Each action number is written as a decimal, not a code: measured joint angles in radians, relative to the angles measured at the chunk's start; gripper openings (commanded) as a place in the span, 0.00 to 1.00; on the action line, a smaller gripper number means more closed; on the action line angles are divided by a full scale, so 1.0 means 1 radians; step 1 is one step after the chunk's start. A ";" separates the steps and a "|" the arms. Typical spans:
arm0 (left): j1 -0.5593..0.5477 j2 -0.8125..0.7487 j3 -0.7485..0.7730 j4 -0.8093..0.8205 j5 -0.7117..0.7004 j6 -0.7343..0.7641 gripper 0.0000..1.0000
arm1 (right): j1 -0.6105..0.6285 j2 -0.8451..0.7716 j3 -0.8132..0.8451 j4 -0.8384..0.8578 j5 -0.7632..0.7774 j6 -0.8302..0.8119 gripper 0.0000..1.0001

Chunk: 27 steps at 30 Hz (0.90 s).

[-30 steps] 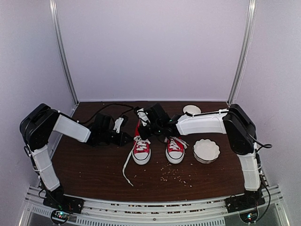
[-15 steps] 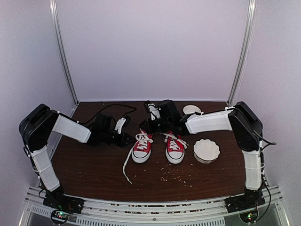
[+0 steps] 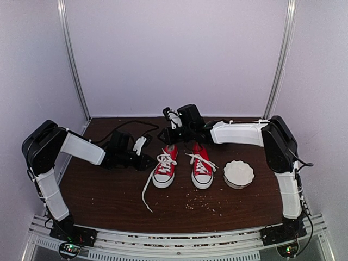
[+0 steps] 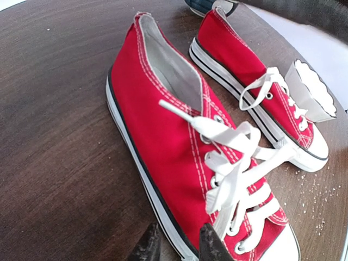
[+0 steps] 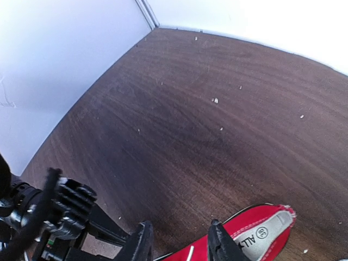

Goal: Tie the shoes
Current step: Pull the crossed shoelace from the shoe.

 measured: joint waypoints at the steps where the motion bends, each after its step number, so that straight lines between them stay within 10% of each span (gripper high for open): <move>1: 0.000 -0.001 0.000 -0.002 -0.002 0.000 0.25 | 0.001 0.019 0.023 -0.019 -0.006 -0.003 0.35; 15: 0.000 -0.016 0.000 -0.004 -0.044 0.000 0.26 | 0.014 0.135 0.140 -0.220 -0.046 -0.038 0.33; 22: 0.000 -0.017 0.000 -0.011 -0.045 0.000 0.26 | 0.014 0.137 0.148 -0.240 -0.046 -0.055 0.00; 27: 0.000 -0.017 0.000 -0.011 -0.045 0.003 0.28 | 0.014 0.135 0.137 -0.222 -0.045 -0.055 0.00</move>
